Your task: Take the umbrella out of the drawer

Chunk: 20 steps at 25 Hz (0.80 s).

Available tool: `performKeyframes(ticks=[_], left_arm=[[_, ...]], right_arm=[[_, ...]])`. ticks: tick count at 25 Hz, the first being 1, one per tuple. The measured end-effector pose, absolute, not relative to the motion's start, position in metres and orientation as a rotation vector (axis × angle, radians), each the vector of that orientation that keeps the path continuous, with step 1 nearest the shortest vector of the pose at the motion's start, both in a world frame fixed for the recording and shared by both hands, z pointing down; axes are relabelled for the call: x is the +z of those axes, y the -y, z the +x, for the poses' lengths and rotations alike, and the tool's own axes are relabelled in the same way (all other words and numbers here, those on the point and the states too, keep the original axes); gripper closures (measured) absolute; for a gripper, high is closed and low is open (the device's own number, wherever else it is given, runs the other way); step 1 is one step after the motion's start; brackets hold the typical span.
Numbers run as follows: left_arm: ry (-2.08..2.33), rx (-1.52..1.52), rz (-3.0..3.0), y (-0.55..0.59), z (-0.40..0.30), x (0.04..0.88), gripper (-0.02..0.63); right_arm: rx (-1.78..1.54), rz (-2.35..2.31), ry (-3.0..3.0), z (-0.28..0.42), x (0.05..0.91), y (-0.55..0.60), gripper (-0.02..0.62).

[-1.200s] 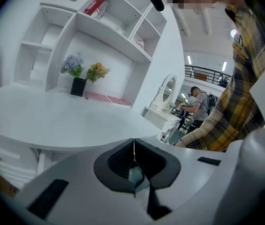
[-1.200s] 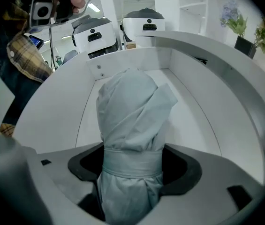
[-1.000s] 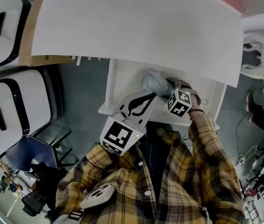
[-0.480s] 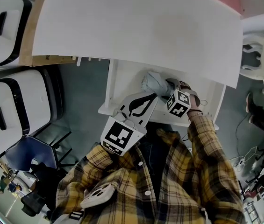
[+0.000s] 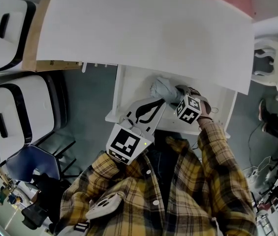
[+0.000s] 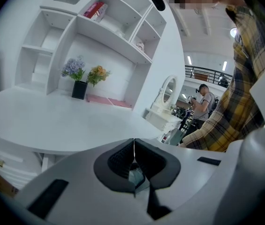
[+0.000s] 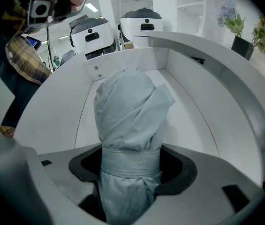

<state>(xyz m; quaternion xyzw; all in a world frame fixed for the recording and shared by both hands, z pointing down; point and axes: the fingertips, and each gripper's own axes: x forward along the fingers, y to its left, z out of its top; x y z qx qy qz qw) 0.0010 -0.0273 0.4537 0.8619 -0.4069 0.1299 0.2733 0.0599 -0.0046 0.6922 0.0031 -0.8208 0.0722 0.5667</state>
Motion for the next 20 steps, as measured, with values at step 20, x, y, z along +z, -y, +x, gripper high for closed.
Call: performKeyframes(ticks=[20], left_arm=[[1.158, 0.288, 2.377, 0.043, -0.013, 0.418, 0.583]], right_arm=[[0.212, 0.099, 2.046, 0.037, 0.636, 0.017, 0.281]])
